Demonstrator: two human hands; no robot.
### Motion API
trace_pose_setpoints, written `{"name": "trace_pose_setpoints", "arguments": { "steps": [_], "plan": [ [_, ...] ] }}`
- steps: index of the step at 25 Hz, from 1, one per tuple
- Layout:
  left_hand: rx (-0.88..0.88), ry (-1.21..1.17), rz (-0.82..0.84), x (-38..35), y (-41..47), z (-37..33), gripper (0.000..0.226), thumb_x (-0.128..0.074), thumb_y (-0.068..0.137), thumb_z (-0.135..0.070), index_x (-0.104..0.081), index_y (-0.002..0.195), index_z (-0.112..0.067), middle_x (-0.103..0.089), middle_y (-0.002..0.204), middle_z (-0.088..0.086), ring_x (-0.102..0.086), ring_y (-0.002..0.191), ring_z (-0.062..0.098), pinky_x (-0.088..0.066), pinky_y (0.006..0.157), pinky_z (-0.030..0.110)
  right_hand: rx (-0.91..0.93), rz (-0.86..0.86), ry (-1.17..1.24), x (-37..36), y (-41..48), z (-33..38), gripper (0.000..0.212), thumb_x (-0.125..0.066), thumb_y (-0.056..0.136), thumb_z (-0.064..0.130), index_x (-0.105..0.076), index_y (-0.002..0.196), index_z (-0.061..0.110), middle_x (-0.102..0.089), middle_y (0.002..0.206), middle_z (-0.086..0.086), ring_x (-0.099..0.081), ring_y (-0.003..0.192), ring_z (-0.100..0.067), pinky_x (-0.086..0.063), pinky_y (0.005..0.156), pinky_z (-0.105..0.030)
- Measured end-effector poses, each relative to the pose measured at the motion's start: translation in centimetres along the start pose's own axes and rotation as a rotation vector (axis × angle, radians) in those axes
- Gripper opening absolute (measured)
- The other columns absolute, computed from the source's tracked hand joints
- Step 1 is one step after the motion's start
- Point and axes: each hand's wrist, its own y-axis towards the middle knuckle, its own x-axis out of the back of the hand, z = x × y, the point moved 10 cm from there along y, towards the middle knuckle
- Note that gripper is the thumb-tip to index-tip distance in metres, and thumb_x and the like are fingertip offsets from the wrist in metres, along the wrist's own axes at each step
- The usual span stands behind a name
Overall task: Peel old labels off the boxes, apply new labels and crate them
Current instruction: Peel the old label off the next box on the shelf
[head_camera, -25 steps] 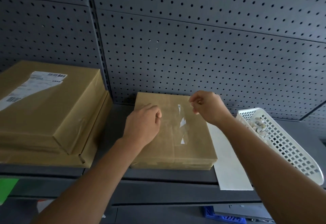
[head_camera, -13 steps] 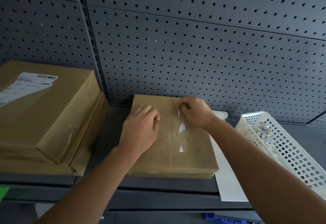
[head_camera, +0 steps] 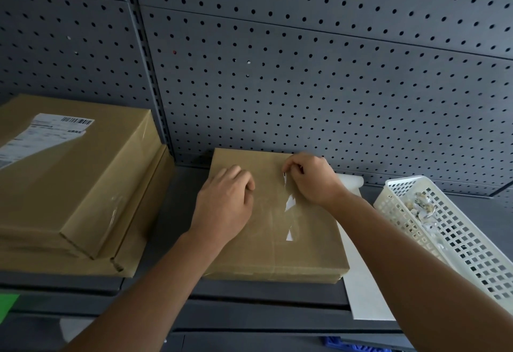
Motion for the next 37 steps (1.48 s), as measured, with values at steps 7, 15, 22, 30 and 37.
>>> {"name": "trace_pose_setpoints", "arguments": {
  "steps": [7,15,22,30,37],
  "plan": [
    [-0.001,0.001,0.001,0.0,-0.1,-0.2,0.011,-0.057,0.091,-0.015,-0.060,0.091,-0.026,-0.054,0.093,-0.016,-0.051,0.089,0.006,-0.043,0.075,0.024,-0.044,-0.018,0.022,0.2,0.1,-0.5,0.033,-0.042,0.090,0.004,-0.069,0.080,0.019,-0.066,0.083,0.014,-0.056,0.064,0.000,-0.045,0.062,-0.023],
    [0.002,0.002,0.007,-0.1,-0.1,-0.1,0.012,-0.056,0.090,-0.015,-0.059,0.090,-0.026,-0.054,0.093,-0.016,-0.050,0.088,0.006,-0.042,0.076,0.023,-0.028,-0.003,-0.024,0.1,0.0,-0.1,0.029,-0.041,0.089,0.005,-0.066,0.077,0.015,-0.066,0.074,0.011,-0.061,0.065,-0.005,-0.050,0.061,-0.021],
    [0.003,0.000,0.014,-0.1,0.0,0.0,0.012,-0.054,0.091,-0.015,-0.059,0.090,-0.026,-0.053,0.093,-0.016,-0.050,0.088,0.006,-0.047,0.077,0.027,-0.043,0.015,-0.001,0.3,-0.3,-0.3,0.028,-0.042,0.090,0.006,-0.066,0.080,0.016,-0.066,0.075,0.010,-0.052,0.055,0.000,-0.040,0.054,-0.021],
    [0.011,-0.006,0.019,-0.2,0.0,0.0,0.013,-0.053,0.091,-0.016,-0.060,0.091,-0.026,-0.054,0.094,-0.016,-0.051,0.089,0.006,-0.046,0.080,0.027,0.102,0.072,-0.151,0.2,0.5,0.6,0.016,-0.058,0.085,0.011,-0.070,0.082,0.020,-0.062,0.082,0.005,-0.060,0.072,-0.014,-0.054,0.072,-0.030],
    [0.017,0.007,0.027,-0.3,0.0,0.1,0.014,-0.052,0.091,-0.016,-0.061,0.093,-0.027,-0.053,0.095,-0.016,-0.051,0.090,0.005,-0.042,0.081,0.023,0.215,0.187,-0.418,-1.1,1.4,2.0,0.013,-0.054,0.090,0.015,-0.065,0.086,0.019,-0.058,0.090,0.004,-0.060,0.077,-0.021,-0.054,0.073,-0.038]
  ]
}}
